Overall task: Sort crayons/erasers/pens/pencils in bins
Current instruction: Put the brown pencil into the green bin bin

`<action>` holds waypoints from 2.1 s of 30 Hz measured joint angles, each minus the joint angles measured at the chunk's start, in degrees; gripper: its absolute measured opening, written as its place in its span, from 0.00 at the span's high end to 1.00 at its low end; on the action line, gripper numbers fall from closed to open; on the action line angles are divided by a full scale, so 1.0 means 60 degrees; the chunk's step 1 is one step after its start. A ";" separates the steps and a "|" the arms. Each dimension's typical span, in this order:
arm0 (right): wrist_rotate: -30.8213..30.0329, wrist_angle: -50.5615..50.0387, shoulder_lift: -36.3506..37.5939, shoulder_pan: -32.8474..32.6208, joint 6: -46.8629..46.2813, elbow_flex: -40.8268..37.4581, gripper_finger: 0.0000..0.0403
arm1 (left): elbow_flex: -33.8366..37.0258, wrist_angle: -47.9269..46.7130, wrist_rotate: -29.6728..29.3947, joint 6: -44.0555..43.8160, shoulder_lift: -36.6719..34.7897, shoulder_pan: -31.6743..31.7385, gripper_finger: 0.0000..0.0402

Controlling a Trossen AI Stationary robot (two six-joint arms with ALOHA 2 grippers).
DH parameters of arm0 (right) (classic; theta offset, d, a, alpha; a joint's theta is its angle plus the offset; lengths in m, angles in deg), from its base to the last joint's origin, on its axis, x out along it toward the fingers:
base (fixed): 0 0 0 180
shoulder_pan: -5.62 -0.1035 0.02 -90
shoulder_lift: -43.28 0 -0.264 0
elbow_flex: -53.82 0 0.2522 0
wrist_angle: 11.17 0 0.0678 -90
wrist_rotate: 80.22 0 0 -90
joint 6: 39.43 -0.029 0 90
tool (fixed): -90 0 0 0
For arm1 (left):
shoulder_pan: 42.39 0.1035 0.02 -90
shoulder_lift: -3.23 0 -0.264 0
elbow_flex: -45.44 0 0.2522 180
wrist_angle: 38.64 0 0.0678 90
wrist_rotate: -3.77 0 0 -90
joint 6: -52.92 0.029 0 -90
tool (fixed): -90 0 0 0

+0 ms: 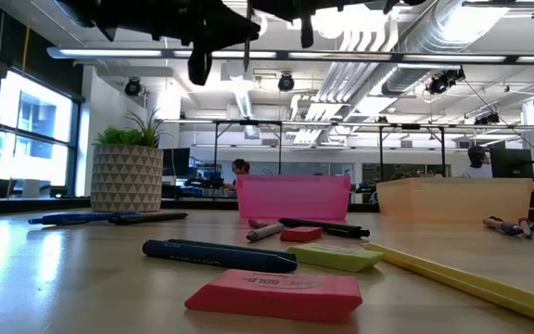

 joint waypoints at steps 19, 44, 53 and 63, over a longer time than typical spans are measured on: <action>0.0186 -0.0733 0.0015 -0.0018 0.0036 0.0000 0.56 | -0.0072 -0.4544 -0.0945 -0.0459 -0.1418 -0.0190 0.98; 0.0465 -0.2273 0.0005 -0.0659 0.0304 0.0000 0.56 | -0.1971 -1.3373 -0.1511 -0.4186 -0.2168 -0.4343 0.98; 0.1167 -0.3376 0.0004 -0.0746 0.0778 0.0015 0.56 | -0.1974 -1.3373 -0.1904 -0.8444 -0.2034 -0.7092 0.98; 0.1234 -0.6623 -0.0004 -0.1231 0.2827 0.1315 0.56 | -0.1974 -1.3369 -0.1753 -1.2169 -0.0635 -0.9610 0.98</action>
